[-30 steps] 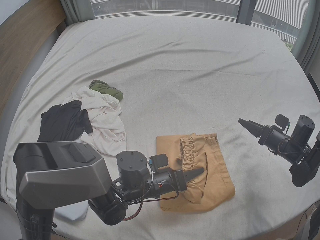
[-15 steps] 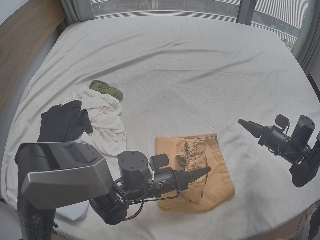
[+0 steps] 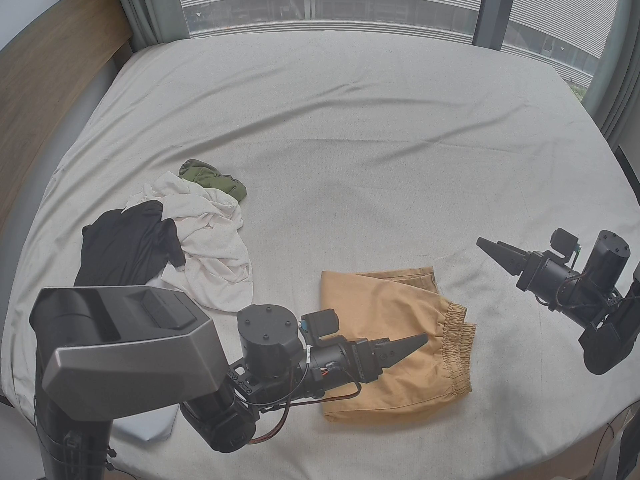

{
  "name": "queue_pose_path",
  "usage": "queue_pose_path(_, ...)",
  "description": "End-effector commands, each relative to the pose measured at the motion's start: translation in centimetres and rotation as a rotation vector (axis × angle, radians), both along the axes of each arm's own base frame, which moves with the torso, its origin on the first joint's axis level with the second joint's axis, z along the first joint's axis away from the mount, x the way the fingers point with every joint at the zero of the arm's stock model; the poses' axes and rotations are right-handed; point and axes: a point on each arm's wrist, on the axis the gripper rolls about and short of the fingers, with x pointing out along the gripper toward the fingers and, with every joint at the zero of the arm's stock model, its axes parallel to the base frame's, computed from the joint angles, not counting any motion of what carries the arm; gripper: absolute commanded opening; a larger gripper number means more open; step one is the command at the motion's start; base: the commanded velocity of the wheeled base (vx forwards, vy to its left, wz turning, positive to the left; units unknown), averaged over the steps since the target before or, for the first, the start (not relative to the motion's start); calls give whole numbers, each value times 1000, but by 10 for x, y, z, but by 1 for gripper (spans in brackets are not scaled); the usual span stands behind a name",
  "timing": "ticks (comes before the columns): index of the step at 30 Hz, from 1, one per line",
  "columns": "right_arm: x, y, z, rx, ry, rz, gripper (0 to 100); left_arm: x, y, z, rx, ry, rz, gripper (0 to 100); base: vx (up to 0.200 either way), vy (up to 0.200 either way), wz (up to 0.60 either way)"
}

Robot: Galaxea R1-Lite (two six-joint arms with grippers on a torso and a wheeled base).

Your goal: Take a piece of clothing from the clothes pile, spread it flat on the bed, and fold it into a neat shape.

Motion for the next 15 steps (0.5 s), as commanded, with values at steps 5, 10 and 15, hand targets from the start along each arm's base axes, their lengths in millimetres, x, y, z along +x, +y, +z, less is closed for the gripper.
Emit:
queue_pose_path(5,-4,0,-8,-10,36,1,100,-5,29,21,-6,-21,67,100,0,0,0)
queue_pose_path(10,-26,5,-27,-36,134,48,100,-15,75,42,34,-74,149,100,0,0,0)
queue_pose_path(15,-31,1,-31,-85,125,41,100,-28,118,59,65,-132,230,100,0,0,0)
